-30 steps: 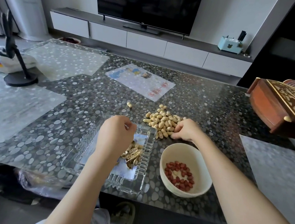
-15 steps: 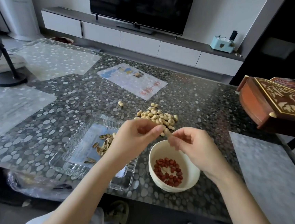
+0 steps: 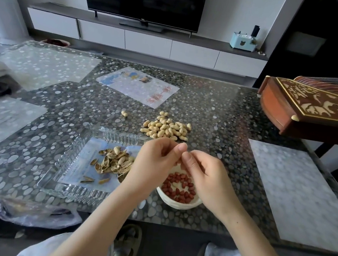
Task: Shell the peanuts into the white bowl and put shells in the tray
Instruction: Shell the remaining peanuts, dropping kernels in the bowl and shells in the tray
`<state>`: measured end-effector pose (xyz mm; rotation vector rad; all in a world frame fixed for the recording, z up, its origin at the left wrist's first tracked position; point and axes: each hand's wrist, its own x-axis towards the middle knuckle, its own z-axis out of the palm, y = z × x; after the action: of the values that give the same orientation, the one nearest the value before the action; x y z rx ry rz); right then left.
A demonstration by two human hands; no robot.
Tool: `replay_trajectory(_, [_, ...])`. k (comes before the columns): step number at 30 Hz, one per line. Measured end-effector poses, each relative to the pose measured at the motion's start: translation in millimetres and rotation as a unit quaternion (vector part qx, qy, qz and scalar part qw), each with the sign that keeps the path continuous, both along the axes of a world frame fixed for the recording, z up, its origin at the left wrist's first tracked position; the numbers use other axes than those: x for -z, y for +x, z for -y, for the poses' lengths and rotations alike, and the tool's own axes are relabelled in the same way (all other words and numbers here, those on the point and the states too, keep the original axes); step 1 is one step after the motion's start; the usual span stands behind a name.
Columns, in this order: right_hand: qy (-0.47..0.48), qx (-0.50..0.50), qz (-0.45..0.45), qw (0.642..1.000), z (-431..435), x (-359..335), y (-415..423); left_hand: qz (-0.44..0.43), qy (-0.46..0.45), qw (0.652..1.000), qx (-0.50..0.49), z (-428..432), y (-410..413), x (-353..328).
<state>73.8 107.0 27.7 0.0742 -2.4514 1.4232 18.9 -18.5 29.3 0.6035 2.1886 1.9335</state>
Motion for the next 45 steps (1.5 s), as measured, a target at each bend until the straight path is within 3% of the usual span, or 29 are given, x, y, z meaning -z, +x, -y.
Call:
replay_trajectory(4, [-0.016,0.033,-0.035,0.999,3.6,1.5,2.9,-0.035,-0.004,0.999,-0.011,-5.0,3.4,-0.4])
replay_trajectory(9, [-0.095,0.004,0.017,0.995,0.6,-4.9,6.0,-0.013,0.006,1.0,0.007,-4.9,2.8,-0.6])
replay_trajectory(17, [-0.015,0.059,-0.034,0.998,5.1,0.9,4.2,-0.026,-0.009,0.999,0.043,-7.5,2.2,2.6])
replay_trajectory(20, [-0.034,0.078,-0.026,0.996,7.1,0.9,4.2,0.003,0.012,0.998,0.063,-8.3,2.9,5.5])
replay_trajectory(26, [-0.073,0.089,0.013,0.993,4.8,-0.5,3.4,0.056,0.042,0.995,0.073,-6.2,4.1,5.5])
replay_trajectory(33, [-0.191,0.103,0.146,0.965,-0.2,-2.2,-2.4,0.108,0.035,0.991,0.075,-6.9,0.7,5.8])
replay_trajectory(37, [-0.186,0.136,0.165,0.959,-1.5,-2.7,-4.3,0.114,0.037,0.991,0.063,-7.0,-0.2,5.7])
replay_trajectory(41, [-0.091,0.188,0.116,0.971,-10.6,-1.2,-6.6,0.009,-0.071,0.997,0.007,-3.9,-2.9,4.6])
replay_trajectory(45, [-0.091,0.207,0.111,0.968,-21.2,-1.0,-7.7,-0.127,-0.236,0.963,-0.018,-1.9,-6.0,7.2])
